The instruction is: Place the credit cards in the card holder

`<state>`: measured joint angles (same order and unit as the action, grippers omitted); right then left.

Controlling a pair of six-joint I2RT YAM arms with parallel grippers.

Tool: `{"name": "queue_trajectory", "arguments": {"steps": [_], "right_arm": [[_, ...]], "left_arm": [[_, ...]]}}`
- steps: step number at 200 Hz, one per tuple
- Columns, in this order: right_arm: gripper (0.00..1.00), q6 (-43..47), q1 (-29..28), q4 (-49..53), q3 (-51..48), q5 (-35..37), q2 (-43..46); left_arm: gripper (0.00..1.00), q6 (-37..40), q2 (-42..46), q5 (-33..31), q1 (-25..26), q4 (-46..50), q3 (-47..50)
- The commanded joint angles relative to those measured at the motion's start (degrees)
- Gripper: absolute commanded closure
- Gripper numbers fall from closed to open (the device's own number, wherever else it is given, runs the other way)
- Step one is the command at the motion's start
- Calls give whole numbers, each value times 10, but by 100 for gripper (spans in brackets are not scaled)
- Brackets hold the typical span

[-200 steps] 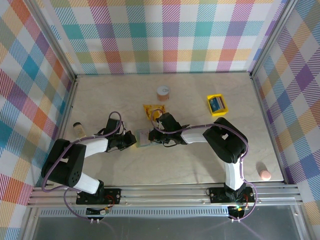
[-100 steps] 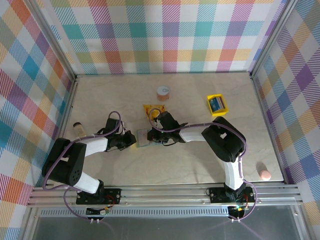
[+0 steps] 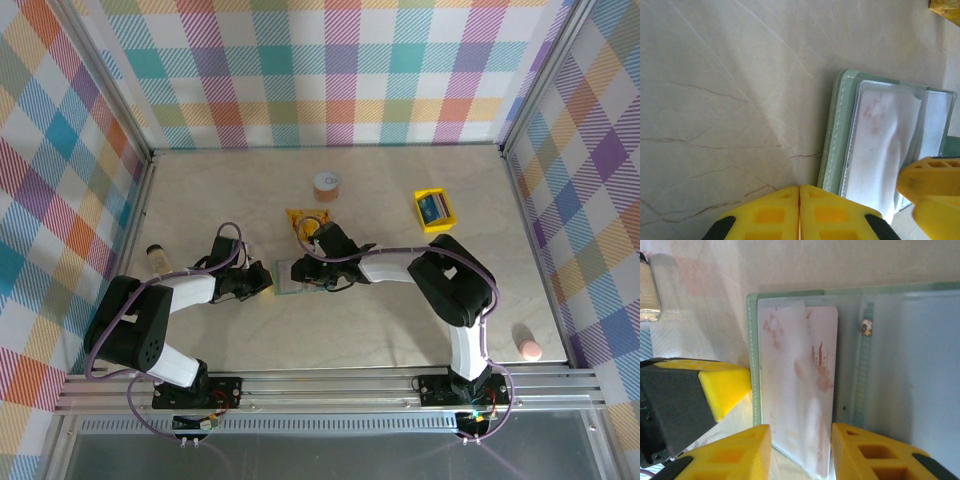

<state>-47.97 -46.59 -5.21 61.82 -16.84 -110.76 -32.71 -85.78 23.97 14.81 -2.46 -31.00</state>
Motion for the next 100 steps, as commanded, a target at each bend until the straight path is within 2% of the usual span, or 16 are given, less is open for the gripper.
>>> {"name": "queue_trajectory", "arguments": {"steps": [1,40,62,100], "right_arm": [[60,3,-3,65,5,34,30],[66,31,-7,101,35,48,29],[69,53,-16,156,74,78,18],[69,73,-25,210,129,101,-10]], "left_arm": [[92,9,-18,-2,-1,-11,-8],[93,10,-5,4,-1,-12,-8],[93,11,1,13,-1,-16,-6],[92,12,10,21,-1,-22,-4]]}}
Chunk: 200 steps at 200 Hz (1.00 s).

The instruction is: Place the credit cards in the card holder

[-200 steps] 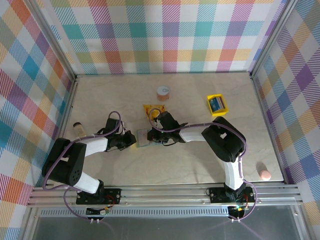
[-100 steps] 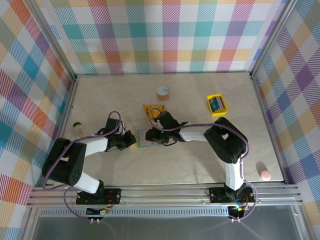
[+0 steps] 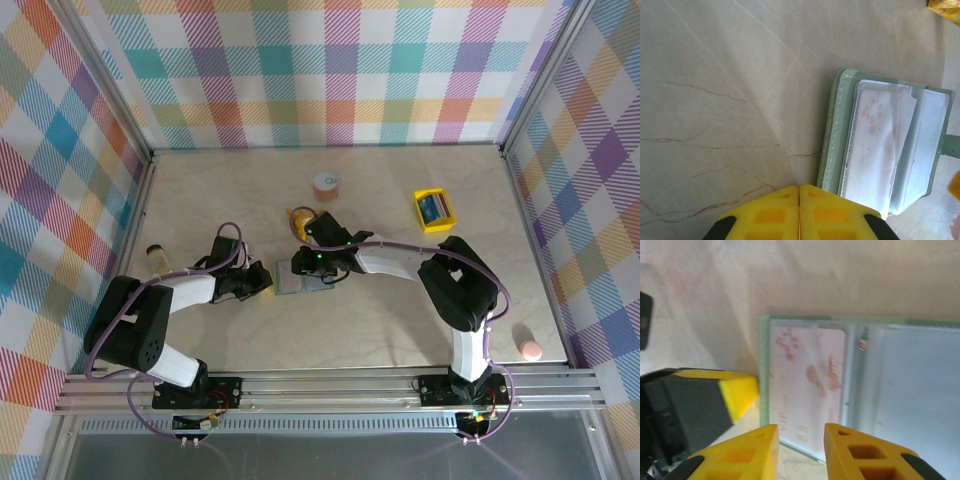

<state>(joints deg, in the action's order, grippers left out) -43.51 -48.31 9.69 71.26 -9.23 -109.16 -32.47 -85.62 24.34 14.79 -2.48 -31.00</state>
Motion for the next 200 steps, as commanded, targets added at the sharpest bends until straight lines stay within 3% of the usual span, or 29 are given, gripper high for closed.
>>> {"name": "queue_trajectory", "arguments": {"steps": [1,55,200], "right_arm": [[69,29,-7,62,36,26,-27],[58,29,-11,111,83,43,-58],[59,38,-18,120,117,13,-97]], "left_arm": [[92,9,8,18,-1,-22,-4],[92,7,7,22,-1,-25,-4],[92,7,-5,28,-1,-34,-5]]}}
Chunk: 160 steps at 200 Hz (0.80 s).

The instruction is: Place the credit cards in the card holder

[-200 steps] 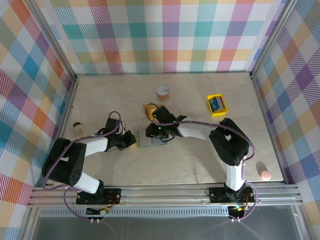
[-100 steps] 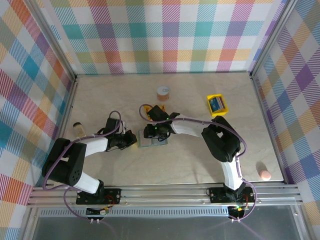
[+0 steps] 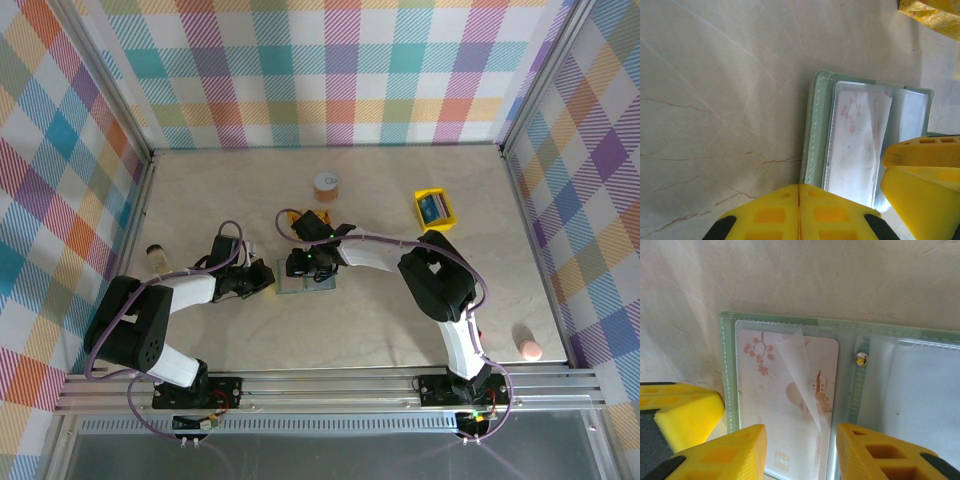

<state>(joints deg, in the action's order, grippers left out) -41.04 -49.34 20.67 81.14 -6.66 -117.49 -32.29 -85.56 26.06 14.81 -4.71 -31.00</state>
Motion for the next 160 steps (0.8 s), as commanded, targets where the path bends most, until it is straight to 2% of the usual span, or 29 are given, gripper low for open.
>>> {"name": "queue_trajectory", "arguments": {"steps": [1,95,133,160], "right_arm": [[59,13,-8,10,19,-14,-14],[61,9,-8,-10,14,-38,-12],[60,6,-8,-11,-22,2,48],[55,1,-5,-13,-76,42,121]], "left_arm": [[92,5,-6,11,-1,-12,-5],[92,2,-15,18,-1,-23,-3],[92,3,-1,14,-1,-14,-3],[92,1,29,11,-1,-4,0]]}}
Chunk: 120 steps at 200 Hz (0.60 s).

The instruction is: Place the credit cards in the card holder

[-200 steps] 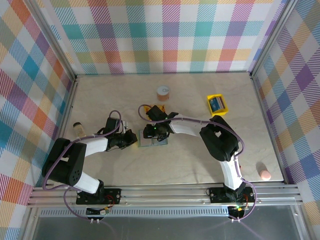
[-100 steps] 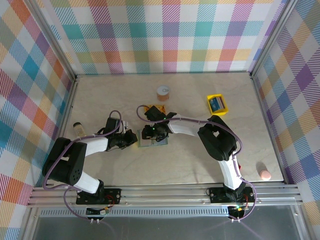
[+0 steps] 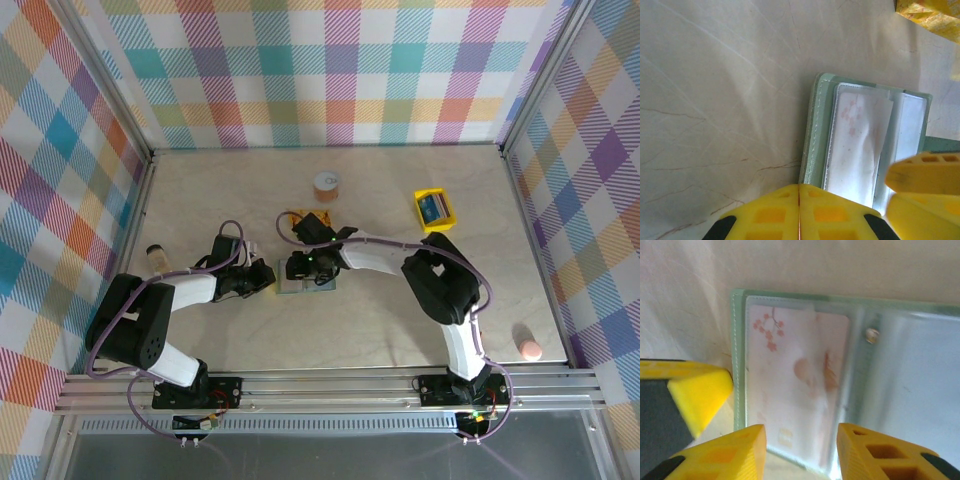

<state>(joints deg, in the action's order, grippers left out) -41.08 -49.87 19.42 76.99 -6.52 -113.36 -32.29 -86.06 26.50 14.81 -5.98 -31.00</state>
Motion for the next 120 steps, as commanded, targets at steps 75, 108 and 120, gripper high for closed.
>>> {"name": "queue_trajectory", "arguments": {"steps": [75,108,120], "right_arm": [[53,12,25,46,-79,70,135],[53,14,21,85,-32,86,87],[52,13,21,96,-18,89,70]], "left_arm": [[85,-37,133,43,0,5,25],[83,-41,115,55,0,-9,30],[83,-44,104,62,0,-20,29]]}}
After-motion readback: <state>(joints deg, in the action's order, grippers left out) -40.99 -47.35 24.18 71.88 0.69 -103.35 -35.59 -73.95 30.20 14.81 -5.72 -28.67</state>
